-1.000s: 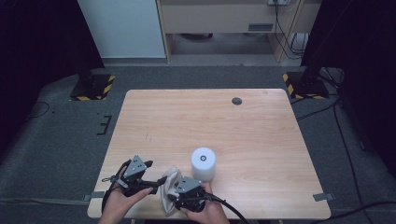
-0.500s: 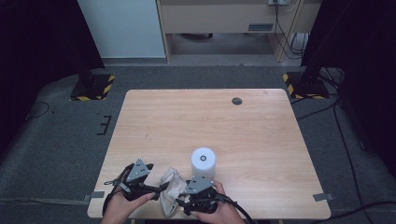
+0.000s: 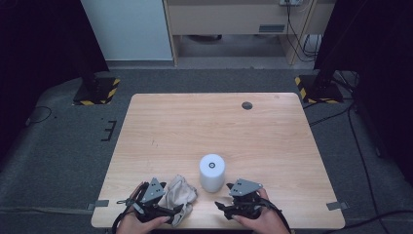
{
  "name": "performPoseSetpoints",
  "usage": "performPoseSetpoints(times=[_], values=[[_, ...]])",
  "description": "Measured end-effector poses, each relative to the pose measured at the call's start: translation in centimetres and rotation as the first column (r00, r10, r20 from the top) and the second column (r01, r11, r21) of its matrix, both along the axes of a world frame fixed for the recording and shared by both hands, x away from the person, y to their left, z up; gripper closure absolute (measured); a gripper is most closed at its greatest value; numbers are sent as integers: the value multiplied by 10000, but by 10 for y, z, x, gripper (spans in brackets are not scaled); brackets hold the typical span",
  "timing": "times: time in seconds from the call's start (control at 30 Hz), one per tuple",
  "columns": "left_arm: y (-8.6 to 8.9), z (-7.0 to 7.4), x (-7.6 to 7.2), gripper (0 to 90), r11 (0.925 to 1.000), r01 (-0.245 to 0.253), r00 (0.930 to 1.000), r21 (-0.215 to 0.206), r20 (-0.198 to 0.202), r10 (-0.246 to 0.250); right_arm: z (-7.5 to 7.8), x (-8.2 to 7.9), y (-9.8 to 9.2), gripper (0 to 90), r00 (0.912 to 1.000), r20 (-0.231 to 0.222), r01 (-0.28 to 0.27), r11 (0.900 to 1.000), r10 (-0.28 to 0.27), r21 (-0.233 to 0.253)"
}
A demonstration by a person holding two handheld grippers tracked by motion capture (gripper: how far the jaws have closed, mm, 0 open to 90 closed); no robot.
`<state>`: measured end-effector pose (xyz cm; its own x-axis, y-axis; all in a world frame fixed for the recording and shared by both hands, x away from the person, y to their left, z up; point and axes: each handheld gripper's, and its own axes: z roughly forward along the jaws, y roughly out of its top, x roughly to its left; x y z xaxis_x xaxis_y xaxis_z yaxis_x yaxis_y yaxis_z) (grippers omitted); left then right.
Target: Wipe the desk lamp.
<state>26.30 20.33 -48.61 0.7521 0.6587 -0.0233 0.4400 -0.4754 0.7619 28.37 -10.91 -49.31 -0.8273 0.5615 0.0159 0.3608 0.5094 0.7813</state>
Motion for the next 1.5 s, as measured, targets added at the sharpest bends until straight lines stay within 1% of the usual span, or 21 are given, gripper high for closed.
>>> performPoseSetpoints(times=[0.1, 0.17, 0.2, 0.27, 0.3, 0.33, 0.4, 0.5, 0.57, 0.7, 0.83, 0.9, 0.93, 1.0, 1.07, 1.1, 1.13, 1.23, 1.33, 1.4, 1.5], values=[[-5, -2, -1, 37, 9997, 159, 9998, 200, 141, -162, 3, 4, -13, 266, 9995, 42, 321, 9995, -320, -23], [-7, -5, 1, 37, 9993, 141, 9998, 343, -109, -137, 4, 8, -21, 263, 9983, 31, 582, 9983, -582, -47], [-8, -6, 2, 37, 9989, 115, 9999, 453, -111, -110, 4, 10, -25, 263, 9971, -23, 754, 9972, -754, 4], [-7, -7, 3, 37, 9985, 104, 9999, 541, 39, -106, 5, 14, -33, 269, 9935, -130, 1130, 9934, -1127, 203], [-8, -7, 4, 38, 9985, 142, 9999, 533, 22, -144, 6, 16, -37, 268, 9911, -251, 1313, 9909, -1306, 303], [-8, -9, 5, 38, 9982, 201, 9998, 573, -11, -201, 6, 17, -39, 268, 9895, -242, 1429, 9892, -1422, 318], [-11, -12, 7, 38, 9960, 388, 9992, 810, -62, -385, 7, 20, -45, 268, 9848, -267, 1725, 9843, -1715, 368], [-13, -17, 11, 43, 9925, 573, 9978, 1077, -394, -533, 7, 24, -55, 272, 9761, -380, 2157, 9752, -2139, 497], [-12, -21, 15, 39, 9897, 639, 9971, 1277, -495, -580, 7, 25, -58, 272, 9734, -412, 2272, 9723, -2252, 541], [-9, -27, 23, 48, 9891, 663, 9946, 1313, -879, -550, 5, 27, -59, 269, 9719, -431, 2332, 9712, -2313, 485], [-10, -31, 24, 150, 9859, 905, 9896, 1410, -1237, -731, 5, 27, -60, 264, 9719, -414, 2335, 9712, -2317, 472], [-11, -31, 25, 216, 9857, 1055, 9857, 1311, -1446, -863, 5, 27, -61, 264, 9705, -462, 2388, 9699, -2367, 480], [-11, -32, 26, 247, 9876, 1055, 9837, 1162, -1574, -866, 5, 27, -61, 265, 9706, -464, 2384, 9700, -2363, 475], [-9, -31, 27, 288, 9877, 1101, 9827, 1113, -1609, -914, 4, 27, -60, 265, 9704, -460, 2390, 9701, -2371, 430], [-9, -31, 27, 367, 9880, 1117, 9823, 1063, -1626, -936, 4, 27, -59, 265, 9710, -457, 2366, 9708, -2347, 405], [-8, -29, 27, 439, 9870, 1265, 9793, 991, -1710, -1083, 4, 27, -59, 265, 9713, -440, 2355, 9711, -2338, 387], [-8, -29, 27, 494, 9870, 1293, 9784, 956, -1739, -1113, 4, 28, -59, 265, 9710, -444, 2368, 9708, -2351, 384], [-8, -28, 28, 605, 9868, 1392, 9761, 832, -1793, -1226, 3, 28, -59, 267, 9688, -460, 2455, 9685, -2437, 409], [-5, -25, 30, 710, 9891, 1211, 9805, 832, -1655, -1061, 3, 29, -60, 267, 9682, -430, 2483, 9677, -2466, 428], [-2, -23, 32, 746, 9904, 1081, 9833, 863, -1561, -937, 4, 28, -61, 267, 9687, -391, 2467, 9679, -2450, 483], [1, -19, 33, 768, 9938, 848, 9878, 716, -1367, -744, 4, 28, -60, 253, 9698, -390, 2424, 9689, -2407, 498]])
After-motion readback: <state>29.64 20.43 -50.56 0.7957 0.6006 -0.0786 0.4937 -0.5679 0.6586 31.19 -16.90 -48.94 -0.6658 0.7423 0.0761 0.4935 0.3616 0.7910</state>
